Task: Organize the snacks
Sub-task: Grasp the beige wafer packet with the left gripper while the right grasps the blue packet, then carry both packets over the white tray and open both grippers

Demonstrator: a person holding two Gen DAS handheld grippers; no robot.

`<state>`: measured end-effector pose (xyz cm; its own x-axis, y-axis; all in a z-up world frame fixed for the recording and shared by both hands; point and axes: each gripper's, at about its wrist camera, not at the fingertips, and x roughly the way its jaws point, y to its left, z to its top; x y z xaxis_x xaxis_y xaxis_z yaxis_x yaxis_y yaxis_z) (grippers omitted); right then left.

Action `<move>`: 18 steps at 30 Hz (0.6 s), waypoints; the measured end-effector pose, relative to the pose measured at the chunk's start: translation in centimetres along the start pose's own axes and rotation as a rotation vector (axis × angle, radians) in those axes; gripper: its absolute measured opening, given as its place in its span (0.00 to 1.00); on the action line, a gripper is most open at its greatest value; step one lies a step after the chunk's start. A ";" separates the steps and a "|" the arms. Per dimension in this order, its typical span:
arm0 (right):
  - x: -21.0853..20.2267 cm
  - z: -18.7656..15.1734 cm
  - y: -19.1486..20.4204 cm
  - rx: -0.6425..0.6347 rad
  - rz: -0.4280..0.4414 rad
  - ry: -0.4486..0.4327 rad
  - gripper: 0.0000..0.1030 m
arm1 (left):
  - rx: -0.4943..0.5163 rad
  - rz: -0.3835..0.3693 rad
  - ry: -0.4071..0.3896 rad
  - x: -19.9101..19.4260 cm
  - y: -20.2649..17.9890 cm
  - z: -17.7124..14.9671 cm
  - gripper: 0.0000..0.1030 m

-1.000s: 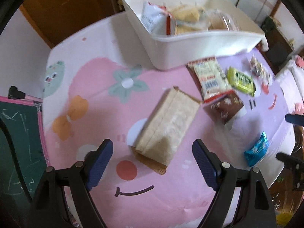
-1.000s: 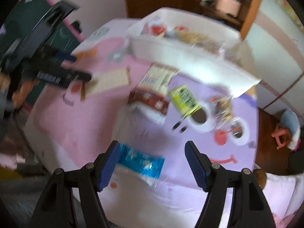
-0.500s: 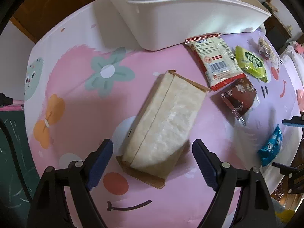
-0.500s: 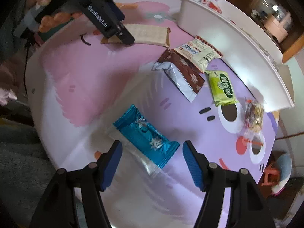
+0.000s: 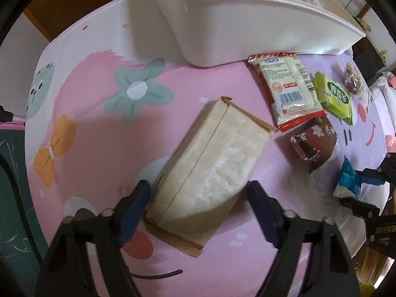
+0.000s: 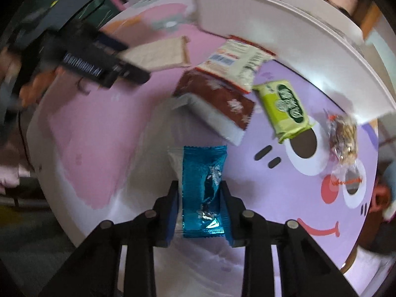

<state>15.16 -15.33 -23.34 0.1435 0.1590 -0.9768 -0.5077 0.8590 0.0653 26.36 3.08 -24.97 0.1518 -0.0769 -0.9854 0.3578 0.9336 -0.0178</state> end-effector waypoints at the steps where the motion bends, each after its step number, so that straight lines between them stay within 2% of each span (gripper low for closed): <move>1: 0.0 0.1 -0.3 0.026 0.001 -0.001 0.29 | 0.004 0.001 -0.002 -0.1 -0.2 0.1 0.67; 8: -0.4 0.6 -2.2 0.182 0.029 -0.017 0.28 | -0.054 0.012 -0.014 -0.6 -0.5 0.0 0.56; 13: -2.3 0.2 -3.6 0.254 0.068 -0.040 0.28 | -0.161 -0.026 -0.017 -1.3 -0.4 -1.6 0.55; 18: -5.0 -0.7 -2.9 0.261 0.091 -0.082 0.28 | -0.218 -0.058 -0.030 -3.2 -0.7 -3.5 0.55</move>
<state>15.34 -18.92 -18.79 0.1806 0.2710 -0.9455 -0.2875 0.9339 0.2128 22.44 3.93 -22.37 0.1652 -0.1400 -0.9763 0.1597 0.9806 -0.1136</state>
